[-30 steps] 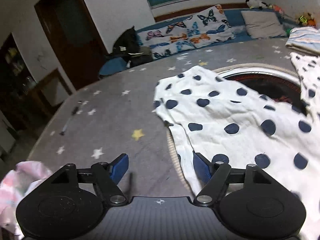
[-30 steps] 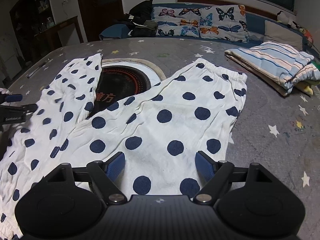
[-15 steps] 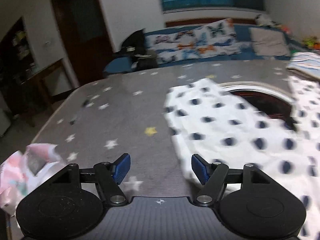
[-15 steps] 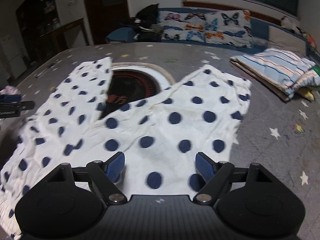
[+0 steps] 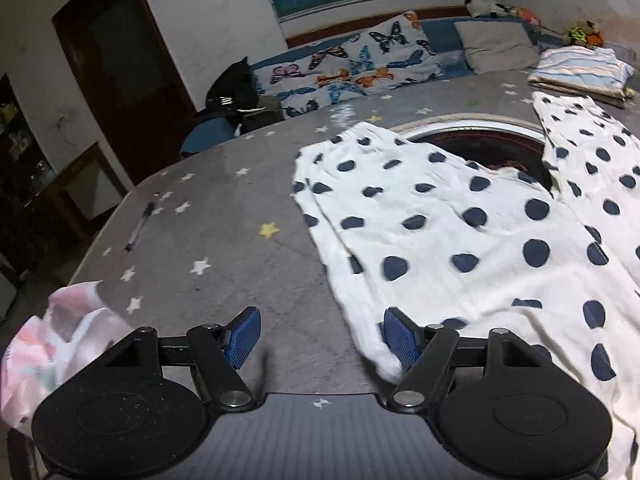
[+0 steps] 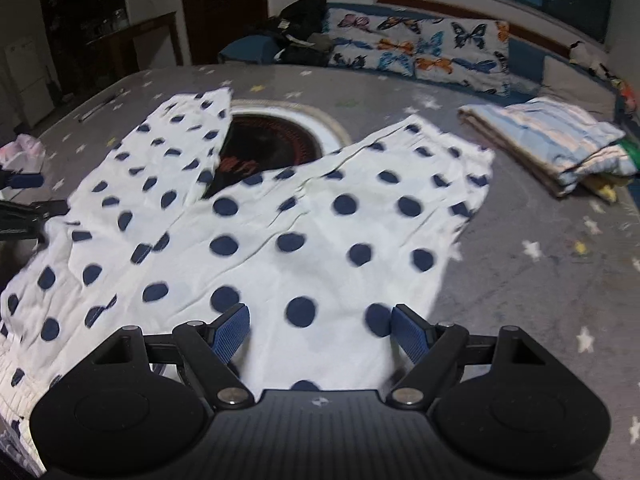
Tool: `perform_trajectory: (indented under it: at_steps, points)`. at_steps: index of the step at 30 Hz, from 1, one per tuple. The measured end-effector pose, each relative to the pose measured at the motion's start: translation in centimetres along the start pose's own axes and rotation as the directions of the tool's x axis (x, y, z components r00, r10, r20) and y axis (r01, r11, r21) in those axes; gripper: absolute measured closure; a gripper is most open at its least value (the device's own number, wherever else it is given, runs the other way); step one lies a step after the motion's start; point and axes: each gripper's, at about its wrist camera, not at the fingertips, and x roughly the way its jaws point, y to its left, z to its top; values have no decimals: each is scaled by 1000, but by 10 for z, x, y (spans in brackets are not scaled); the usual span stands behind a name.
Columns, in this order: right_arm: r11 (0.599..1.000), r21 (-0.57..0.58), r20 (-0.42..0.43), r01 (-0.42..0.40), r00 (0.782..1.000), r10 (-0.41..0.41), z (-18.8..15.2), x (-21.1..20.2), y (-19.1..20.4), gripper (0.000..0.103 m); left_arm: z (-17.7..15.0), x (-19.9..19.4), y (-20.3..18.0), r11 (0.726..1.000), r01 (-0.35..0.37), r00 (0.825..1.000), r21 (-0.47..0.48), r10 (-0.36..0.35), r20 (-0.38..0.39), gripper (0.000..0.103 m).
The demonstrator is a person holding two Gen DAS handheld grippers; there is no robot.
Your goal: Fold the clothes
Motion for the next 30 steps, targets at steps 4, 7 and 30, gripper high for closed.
perform_trajectory:
  at_steps: [4, 7, 30]
  points:
    - [1000, 24, 30, -2, 1000, 1, 6, -15, -5, 23, 1, -10, 1, 1000, 3, 1000, -3, -3, 17, 32]
    - [1000, 13, 47, 6, 999, -6, 9, -27, -1, 23, 2, -11, -8, 999, 39, 999, 6, -39, 24, 32]
    - [988, -130, -56, -79, 996, 72, -55, -34, 49, 57, -49, -35, -21, 986, 129, 992, 104, -129, -10, 52]
